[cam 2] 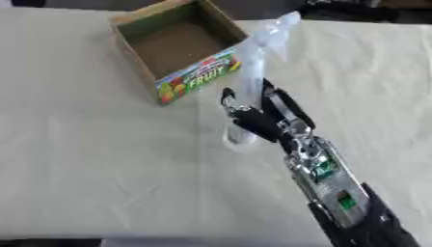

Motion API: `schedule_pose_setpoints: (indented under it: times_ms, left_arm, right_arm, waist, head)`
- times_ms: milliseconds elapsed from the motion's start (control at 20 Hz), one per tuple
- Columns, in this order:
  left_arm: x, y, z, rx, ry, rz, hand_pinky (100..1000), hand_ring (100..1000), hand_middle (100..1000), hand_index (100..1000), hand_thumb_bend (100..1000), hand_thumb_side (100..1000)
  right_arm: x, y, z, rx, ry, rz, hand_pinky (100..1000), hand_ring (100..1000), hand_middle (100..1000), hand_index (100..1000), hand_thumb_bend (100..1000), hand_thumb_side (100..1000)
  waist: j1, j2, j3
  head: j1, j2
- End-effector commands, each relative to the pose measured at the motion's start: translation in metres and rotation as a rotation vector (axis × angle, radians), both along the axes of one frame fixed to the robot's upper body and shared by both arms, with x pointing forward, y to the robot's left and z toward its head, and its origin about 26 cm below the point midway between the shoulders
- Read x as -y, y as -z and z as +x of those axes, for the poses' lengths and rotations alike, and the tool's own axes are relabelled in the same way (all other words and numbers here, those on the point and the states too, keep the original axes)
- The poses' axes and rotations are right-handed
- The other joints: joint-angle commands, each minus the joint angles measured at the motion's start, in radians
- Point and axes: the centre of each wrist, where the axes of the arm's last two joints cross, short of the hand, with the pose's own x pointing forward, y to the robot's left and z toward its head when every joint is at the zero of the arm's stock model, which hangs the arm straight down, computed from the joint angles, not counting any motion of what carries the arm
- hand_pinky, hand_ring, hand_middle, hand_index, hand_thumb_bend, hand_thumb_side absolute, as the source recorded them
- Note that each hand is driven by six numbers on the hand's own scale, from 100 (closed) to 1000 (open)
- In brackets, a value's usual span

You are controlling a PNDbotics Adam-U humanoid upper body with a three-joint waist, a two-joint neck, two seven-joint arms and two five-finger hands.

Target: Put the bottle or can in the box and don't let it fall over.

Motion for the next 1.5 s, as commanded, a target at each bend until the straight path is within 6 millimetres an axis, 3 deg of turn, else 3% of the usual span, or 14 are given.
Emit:
schedule_pose_setpoints:
  times_ms: [50,400,600,750,850,1100,1500]
  left_arm:
    - [0.000,-0.007,0.000,0.022,0.006,0.017,1000,646,721,736,501,359]
    - [0.000,-0.008,0.000,0.024,0.008,0.016,1000,646,721,735,499,360]
    - [0.000,-0.008,0.000,0.025,0.008,0.015,1000,647,721,734,497,360]
    - [0.000,-0.007,0.000,0.023,0.010,0.015,1000,647,721,734,495,361]
    - [0.000,-0.007,0.000,0.023,0.009,0.014,1000,647,721,733,494,361]
    - [0.000,-0.007,0.000,0.021,0.010,0.012,1000,648,721,732,491,362]
    - [0.000,-0.006,0.000,0.015,0.019,0.014,1000,647,717,726,481,365]
  right_arm:
    - [-0.001,0.004,0.003,-0.002,-0.011,-0.015,1000,1000,1000,1000,100,513]
    - [0.000,0.019,0.011,-0.032,0.004,-0.042,1000,1000,1000,1000,100,478]
    - [0.003,0.026,0.014,-0.051,0.043,-0.057,1000,1000,1000,1000,100,412]
    - [0.004,0.029,0.016,-0.067,0.084,-0.047,1000,1000,1000,1000,100,252]
    - [0.006,0.031,0.018,-0.090,0.120,-0.028,1000,1000,1000,1000,100,207]
    - [0.007,0.032,0.019,-0.118,0.204,0.029,1000,1000,1000,1000,100,199]
    - [0.001,0.027,0.016,-0.063,0.290,0.135,1000,1000,1000,791,100,200]
  waist:
    - [0.003,-0.009,0.003]
    - [0.003,-0.008,0.006]
    - [0.003,-0.007,0.005]
    - [0.003,-0.007,0.004]
    - [0.003,-0.007,0.002]
    - [0.004,-0.008,0.001]
    - [0.005,-0.007,0.000]
  head:
    - [-0.001,-0.013]
    - [-0.002,-0.017]
    - [-0.003,-0.018]
    - [-0.003,-0.018]
    - [-0.003,-0.018]
    - [-0.004,-0.018]
    - [-0.005,-0.015]
